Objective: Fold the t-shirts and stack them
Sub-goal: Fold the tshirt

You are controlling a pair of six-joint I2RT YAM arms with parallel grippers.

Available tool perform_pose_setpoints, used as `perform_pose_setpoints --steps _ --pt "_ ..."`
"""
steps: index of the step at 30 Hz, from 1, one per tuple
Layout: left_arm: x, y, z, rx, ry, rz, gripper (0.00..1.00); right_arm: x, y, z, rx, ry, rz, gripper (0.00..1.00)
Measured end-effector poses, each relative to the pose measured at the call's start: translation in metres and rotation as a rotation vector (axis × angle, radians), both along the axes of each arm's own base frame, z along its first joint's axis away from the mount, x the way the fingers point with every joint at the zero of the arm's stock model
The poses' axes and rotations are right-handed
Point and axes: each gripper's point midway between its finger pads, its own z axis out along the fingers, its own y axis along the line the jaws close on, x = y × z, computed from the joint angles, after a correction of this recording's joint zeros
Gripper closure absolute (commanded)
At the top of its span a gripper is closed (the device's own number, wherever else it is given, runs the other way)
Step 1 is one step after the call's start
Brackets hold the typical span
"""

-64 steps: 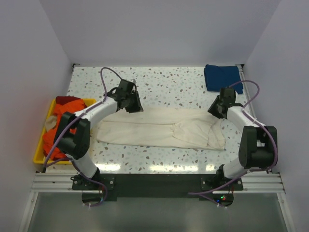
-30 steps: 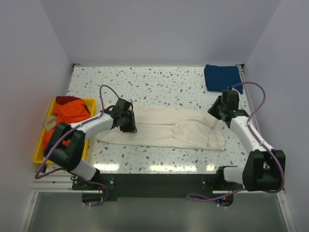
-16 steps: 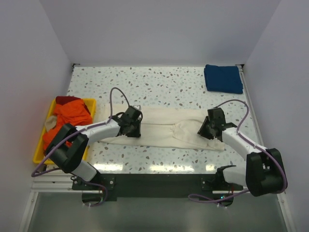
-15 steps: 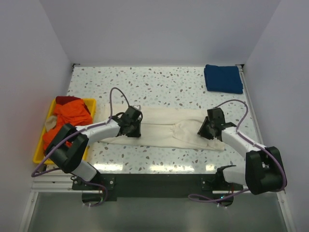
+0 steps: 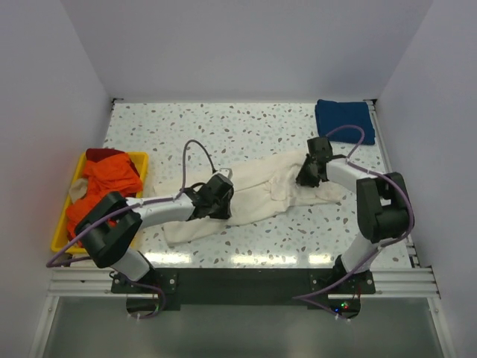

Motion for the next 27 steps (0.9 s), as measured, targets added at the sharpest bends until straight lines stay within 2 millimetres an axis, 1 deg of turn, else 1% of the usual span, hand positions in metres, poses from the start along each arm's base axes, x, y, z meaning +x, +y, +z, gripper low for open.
perform_pose_setpoints --steps 2,6,11,13,15,18,21,22,24,25,27 --pt "-0.006 -0.009 0.0 -0.012 0.001 -0.016 0.73 0.022 0.006 0.0 -0.003 0.002 0.015 0.74" --pt "-0.021 -0.03 0.001 -0.048 0.019 -0.057 0.73 0.074 0.025 0.002 0.002 -0.02 0.067 0.75" --pt "-0.034 -0.054 0.002 -0.097 0.048 -0.084 0.73 0.138 0.061 0.004 -0.017 -0.049 0.179 0.74" --pt "-0.035 -0.062 0.002 -0.111 0.056 -0.092 0.73 0.164 0.078 0.006 -0.02 -0.069 0.239 0.73" --pt "-0.033 -0.073 0.003 -0.13 0.068 -0.095 0.73 0.186 0.095 0.007 -0.02 -0.086 0.299 0.71" --pt "-0.022 -0.095 0.004 -0.155 0.075 -0.104 0.75 0.21 0.116 0.009 -0.023 -0.117 0.379 0.64" --pt "-0.009 -0.122 0.006 -0.183 0.087 -0.122 0.75 0.227 0.129 0.011 -0.02 -0.163 0.439 0.61" --pt "-0.005 -0.13 0.006 -0.191 0.095 -0.128 0.75 0.232 0.131 0.012 -0.021 -0.178 0.454 0.59" --pt "0.004 -0.145 0.01 -0.212 0.103 -0.139 0.75 0.236 0.134 0.013 -0.015 -0.197 0.476 0.54" --pt "0.008 -0.152 0.013 -0.224 0.103 -0.144 0.75 0.237 0.135 0.014 -0.013 -0.202 0.483 0.5" --pt "0.017 -0.161 0.023 -0.25 0.094 -0.147 0.75 0.238 0.137 0.015 -0.009 -0.212 0.494 0.47"
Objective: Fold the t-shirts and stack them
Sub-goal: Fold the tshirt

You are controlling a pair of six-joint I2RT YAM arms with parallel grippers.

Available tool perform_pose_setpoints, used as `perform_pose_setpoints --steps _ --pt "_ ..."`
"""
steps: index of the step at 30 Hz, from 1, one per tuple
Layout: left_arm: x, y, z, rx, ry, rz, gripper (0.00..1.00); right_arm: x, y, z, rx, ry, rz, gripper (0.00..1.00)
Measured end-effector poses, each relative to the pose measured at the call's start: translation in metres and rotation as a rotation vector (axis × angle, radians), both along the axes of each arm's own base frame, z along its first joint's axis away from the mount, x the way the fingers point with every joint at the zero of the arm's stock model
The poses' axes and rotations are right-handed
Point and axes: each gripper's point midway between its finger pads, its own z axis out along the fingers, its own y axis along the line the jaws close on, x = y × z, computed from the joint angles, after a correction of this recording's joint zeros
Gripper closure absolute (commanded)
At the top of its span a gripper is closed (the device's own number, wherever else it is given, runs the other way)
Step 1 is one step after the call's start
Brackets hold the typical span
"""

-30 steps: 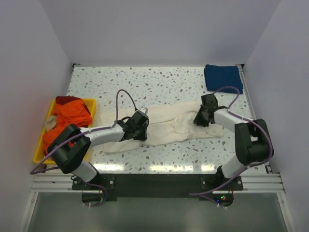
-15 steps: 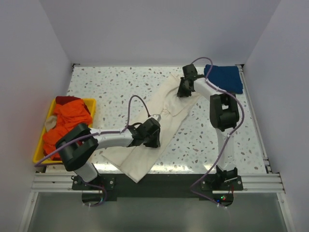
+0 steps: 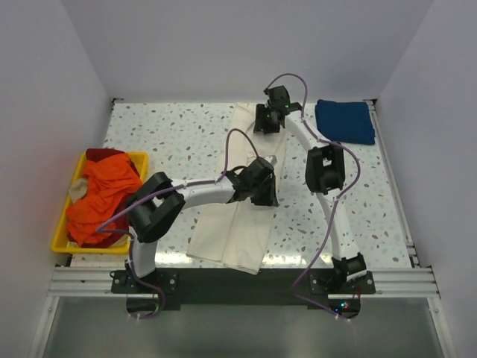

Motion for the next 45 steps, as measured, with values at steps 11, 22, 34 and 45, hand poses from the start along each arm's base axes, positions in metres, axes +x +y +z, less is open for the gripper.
perform_pose_setpoints --steps 11,22,34,45 --pt "0.027 0.051 0.048 -0.018 -0.096 0.042 0.77 -0.02 -0.017 0.034 0.033 0.011 -0.054 0.36" --pt "-0.058 0.076 0.002 0.105 -0.022 -0.154 0.8 -0.071 -0.039 0.061 0.061 0.001 -0.129 0.62" --pt "-0.073 0.073 -0.019 0.104 0.013 -0.195 0.83 -0.033 -0.037 -0.005 0.013 0.056 -0.135 0.71" --pt "-0.038 0.014 -0.02 0.028 0.01 -0.182 0.83 0.02 -0.029 -0.001 0.028 -0.036 -0.095 0.62"
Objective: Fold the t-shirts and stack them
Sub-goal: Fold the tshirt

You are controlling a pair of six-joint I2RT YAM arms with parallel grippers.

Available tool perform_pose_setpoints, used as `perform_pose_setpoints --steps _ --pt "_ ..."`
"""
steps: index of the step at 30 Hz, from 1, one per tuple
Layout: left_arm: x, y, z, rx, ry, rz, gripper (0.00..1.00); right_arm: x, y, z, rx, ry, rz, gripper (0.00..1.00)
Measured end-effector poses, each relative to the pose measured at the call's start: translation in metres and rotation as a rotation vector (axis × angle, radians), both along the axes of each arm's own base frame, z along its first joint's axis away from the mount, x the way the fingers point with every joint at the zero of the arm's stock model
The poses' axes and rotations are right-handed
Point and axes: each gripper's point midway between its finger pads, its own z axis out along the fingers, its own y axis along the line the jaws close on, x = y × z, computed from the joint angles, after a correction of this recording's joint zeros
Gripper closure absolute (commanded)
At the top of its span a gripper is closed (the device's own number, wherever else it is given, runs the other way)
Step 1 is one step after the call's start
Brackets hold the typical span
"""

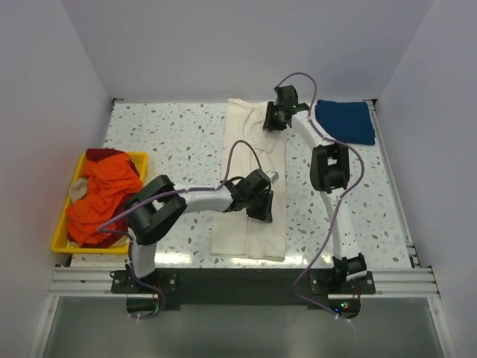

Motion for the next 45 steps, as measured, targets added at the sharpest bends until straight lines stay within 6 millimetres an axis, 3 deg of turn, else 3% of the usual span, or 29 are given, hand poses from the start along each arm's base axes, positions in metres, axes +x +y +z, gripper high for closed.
perform_pose_setpoints --steps 9,13,18,20,24,26,28,32,35,38,44,45 --pt "0.016 -0.002 0.01 0.001 -0.015 0.031 0.82 0.001 -0.001 0.008 -0.005 -0.011 0.048 0.51" --pt "0.026 0.01 0.035 -0.018 -0.033 0.065 0.78 -0.008 -0.004 0.032 0.033 -0.004 0.025 0.52" --pt "0.03 0.039 0.094 -0.085 -0.111 0.12 0.7 -0.065 -0.004 0.1 0.155 0.021 -0.028 0.52" --pt "0.028 0.052 0.112 -0.108 -0.138 0.136 0.69 -0.105 -0.003 0.132 0.206 0.009 -0.046 0.49" --pt "0.015 0.078 0.124 -0.114 -0.159 0.155 0.68 -0.183 0.009 0.165 0.289 -0.01 -0.037 0.49" --pt "0.005 0.088 0.116 -0.103 -0.147 0.153 0.66 -0.227 0.014 0.166 0.328 0.003 -0.025 0.49" --pt "-0.006 0.096 0.103 -0.085 -0.12 0.143 0.65 -0.27 0.015 0.154 0.355 0.043 -0.02 0.5" --pt "-0.024 0.104 0.083 -0.06 -0.066 0.101 0.62 -0.347 -0.007 0.108 0.356 0.149 -0.037 0.5" --pt "-0.037 0.105 0.071 -0.057 -0.037 0.067 0.61 -0.393 -0.026 0.079 0.325 0.23 -0.053 0.5" --pt "-0.049 0.102 0.063 -0.067 -0.013 0.029 0.61 -0.421 -0.037 0.072 0.311 0.261 -0.049 0.49" --pt "-0.061 0.088 0.052 -0.089 0.019 -0.031 0.6 -0.433 -0.035 0.073 0.322 0.271 0.014 0.51" --pt "-0.063 0.086 0.049 -0.089 0.028 -0.04 0.6 -0.436 -0.033 0.069 0.33 0.281 0.025 0.56"
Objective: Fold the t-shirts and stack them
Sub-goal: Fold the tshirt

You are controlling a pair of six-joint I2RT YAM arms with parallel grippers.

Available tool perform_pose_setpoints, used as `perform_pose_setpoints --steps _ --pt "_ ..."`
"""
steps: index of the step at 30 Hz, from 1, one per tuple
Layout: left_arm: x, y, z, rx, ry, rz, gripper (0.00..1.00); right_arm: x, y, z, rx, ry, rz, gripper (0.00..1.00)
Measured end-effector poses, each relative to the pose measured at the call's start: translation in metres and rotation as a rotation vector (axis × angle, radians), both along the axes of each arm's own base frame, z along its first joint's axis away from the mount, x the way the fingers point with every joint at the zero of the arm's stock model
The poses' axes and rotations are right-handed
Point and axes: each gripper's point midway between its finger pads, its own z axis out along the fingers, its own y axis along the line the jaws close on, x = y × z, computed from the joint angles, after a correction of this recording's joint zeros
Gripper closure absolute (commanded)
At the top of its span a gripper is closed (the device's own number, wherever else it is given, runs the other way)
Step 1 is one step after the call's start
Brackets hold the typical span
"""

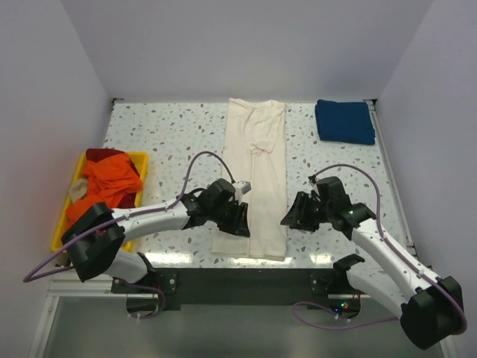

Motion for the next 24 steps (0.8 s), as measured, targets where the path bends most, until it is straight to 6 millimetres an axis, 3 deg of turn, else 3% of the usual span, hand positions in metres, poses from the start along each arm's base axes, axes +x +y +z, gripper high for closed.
perform_pose_setpoints --steps 9,18,24 --pt "-0.013 -0.008 -0.024 0.008 0.059 -0.052 0.61 -0.03 0.013 -0.045 0.112 0.109 0.051 0.68" --pt "-0.017 -0.02 -0.017 -0.052 0.069 -0.091 0.63 -0.028 0.028 -0.045 0.208 0.113 0.066 0.68" --pt "-0.018 -0.027 -0.02 -0.074 0.09 -0.103 0.63 -0.041 0.027 -0.066 0.19 0.184 0.072 0.69"
